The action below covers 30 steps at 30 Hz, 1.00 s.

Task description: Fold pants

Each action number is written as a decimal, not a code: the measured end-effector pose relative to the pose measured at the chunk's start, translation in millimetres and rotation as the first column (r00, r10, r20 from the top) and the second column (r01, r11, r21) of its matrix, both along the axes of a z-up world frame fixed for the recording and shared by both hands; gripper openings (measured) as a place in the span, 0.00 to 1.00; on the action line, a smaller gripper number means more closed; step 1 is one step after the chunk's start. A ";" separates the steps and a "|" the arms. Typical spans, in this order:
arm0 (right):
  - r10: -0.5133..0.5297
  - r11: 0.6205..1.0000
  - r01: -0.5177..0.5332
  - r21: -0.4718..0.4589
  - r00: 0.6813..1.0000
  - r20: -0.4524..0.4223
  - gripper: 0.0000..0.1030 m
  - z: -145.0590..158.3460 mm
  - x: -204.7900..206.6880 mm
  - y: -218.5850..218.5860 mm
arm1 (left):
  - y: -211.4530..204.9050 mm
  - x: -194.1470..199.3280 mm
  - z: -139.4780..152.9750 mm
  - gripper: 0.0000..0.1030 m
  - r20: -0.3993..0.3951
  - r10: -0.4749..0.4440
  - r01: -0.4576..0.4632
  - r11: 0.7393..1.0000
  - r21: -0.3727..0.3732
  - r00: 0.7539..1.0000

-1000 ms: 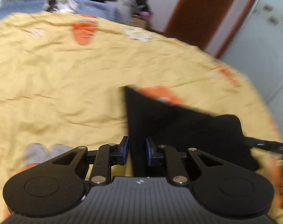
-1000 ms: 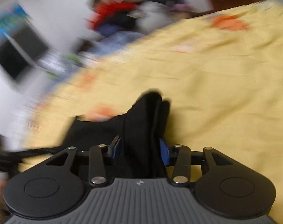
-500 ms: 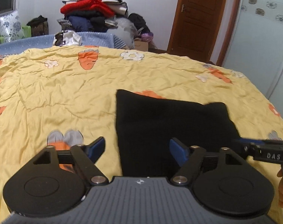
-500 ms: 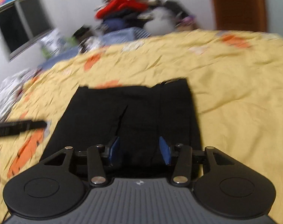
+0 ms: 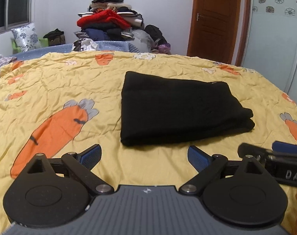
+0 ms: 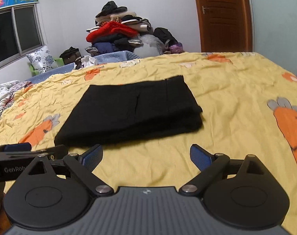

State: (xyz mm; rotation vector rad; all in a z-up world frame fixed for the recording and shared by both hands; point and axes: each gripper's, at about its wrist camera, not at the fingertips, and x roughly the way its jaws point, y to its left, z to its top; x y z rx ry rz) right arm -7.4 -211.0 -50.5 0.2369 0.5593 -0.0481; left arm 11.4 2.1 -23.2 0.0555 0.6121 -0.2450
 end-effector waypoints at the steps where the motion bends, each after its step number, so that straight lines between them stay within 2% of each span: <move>1: 0.001 1.000 -0.001 -0.006 1.000 0.000 0.93 -1.7 -6.4 1.5 | 1.6 -1.7 -1.7 0.93 -0.004 0.002 -0.002 1.000 -0.006 1.000; 4: 0.011 0.999 -0.011 -0.032 1.000 -0.004 0.94 -7.9 -15.1 7.8 | 4.1 -5.6 -7.1 0.93 -0.010 0.015 -0.015 1.000 -0.015 1.000; 13: 0.019 0.995 -0.020 -0.098 1.000 -0.003 0.94 -25.1 -25.6 23.5 | -0.3 -12.2 -27.2 0.93 0.000 0.010 -0.010 0.997 0.075 1.000; 21: 0.008 0.985 -0.016 -0.173 0.999 -0.045 0.95 -32.4 -22.3 33.9 | 5.1 -11.5 -35.0 0.95 -0.019 0.038 -0.036 0.997 0.063 0.999; 24: -0.007 0.982 -0.006 -0.189 0.998 -0.069 0.96 -34.5 -19.0 34.4 | 9.5 -9.2 -36.8 0.96 -0.038 0.046 -0.045 0.998 0.034 0.998; 30: -0.027 0.986 0.015 -0.165 0.997 -0.069 1.00 -36.5 -20.3 29.0 | 8.0 -9.2 -37.0 0.98 -0.043 0.055 -0.054 0.998 0.036 0.998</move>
